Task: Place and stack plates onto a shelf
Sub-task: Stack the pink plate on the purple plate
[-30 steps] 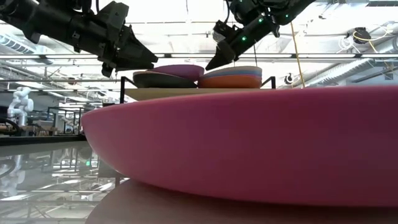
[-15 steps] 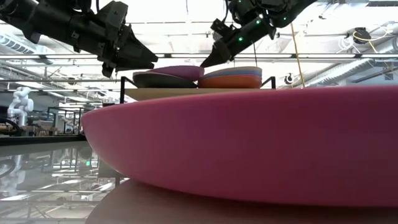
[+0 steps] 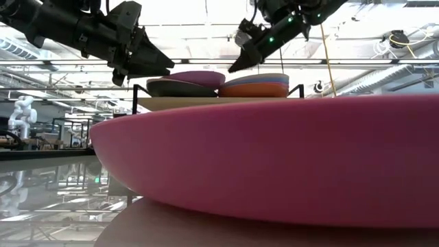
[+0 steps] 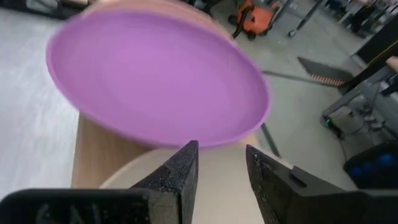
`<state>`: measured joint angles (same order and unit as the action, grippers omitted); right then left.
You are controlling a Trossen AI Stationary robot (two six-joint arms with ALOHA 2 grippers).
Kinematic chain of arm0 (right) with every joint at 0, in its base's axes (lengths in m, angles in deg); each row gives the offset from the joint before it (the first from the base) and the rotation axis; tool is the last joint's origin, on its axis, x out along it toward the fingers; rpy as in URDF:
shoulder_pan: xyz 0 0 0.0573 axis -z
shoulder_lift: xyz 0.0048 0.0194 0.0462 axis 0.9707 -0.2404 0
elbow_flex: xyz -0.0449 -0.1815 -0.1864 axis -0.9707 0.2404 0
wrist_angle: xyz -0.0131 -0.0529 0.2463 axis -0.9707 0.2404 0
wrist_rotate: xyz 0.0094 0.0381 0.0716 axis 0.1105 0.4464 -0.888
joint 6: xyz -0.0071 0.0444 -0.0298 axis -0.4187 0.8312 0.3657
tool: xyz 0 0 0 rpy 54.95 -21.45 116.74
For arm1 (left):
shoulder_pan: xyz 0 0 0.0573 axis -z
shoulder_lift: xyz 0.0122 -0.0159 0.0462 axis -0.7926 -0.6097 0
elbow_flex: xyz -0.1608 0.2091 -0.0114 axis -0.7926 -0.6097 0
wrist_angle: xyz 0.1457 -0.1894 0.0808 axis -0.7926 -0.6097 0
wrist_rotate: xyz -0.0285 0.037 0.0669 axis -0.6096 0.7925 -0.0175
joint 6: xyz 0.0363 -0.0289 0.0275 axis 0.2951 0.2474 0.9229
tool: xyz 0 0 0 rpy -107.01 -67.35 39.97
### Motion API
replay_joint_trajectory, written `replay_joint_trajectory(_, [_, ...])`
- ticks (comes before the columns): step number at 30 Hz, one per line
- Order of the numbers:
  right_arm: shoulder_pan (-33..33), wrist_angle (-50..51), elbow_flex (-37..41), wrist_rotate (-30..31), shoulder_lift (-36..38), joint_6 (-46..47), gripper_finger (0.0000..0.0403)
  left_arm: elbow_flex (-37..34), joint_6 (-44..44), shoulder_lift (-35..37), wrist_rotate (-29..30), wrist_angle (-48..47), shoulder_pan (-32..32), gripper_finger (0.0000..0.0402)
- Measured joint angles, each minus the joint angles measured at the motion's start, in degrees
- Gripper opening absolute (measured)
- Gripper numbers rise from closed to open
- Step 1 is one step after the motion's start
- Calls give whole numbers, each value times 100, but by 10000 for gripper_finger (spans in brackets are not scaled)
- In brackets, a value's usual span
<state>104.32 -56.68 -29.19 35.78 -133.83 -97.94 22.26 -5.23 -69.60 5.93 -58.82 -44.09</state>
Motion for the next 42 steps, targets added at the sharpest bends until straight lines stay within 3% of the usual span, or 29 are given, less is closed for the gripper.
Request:
replay_joint_trajectory(9, [-9, -1, 5, -13, -215, 88, 116, 0, 25, 1, 2, 0, 0, 143])
replay_joint_trajectory(15, [-12, -621, 62, -327, -556, 350, 116, 0, 130, 2, 4, 22, -16, 143])
replay_joint_trajectory(23, [-17, -966, 71, -317, -686, 380, 116, 0, 110, 2, 4, 33, -17, 143])
replay_joint_trajectory(28, [-47, -461, 75, -323, -46, 412, 116, 66, -90, 2, -444, -134, 62, 143])
replay_joint_trajectory(32, [-139, 250, 71, -477, 652, 552, 116, 785, -609, -208, -803, -1194, 414, 143])
replay_joint_trajectory(35, [-247, 542, 106, -774, 1148, 727, 116, 1370, -904, -663, -819, -1985, 667, 143])
replay_joint_trajectory(39, [-419, 384, 589, -912, 1878, 775, 116, 2063, -689, -1462, -901, -2044, 803, 143])
replay_joint_trajectory(42, [-472, 128, 1244, -917, 2518, 741, 116, 2542, -709, -2028, -1529, -2005, 815, 143])
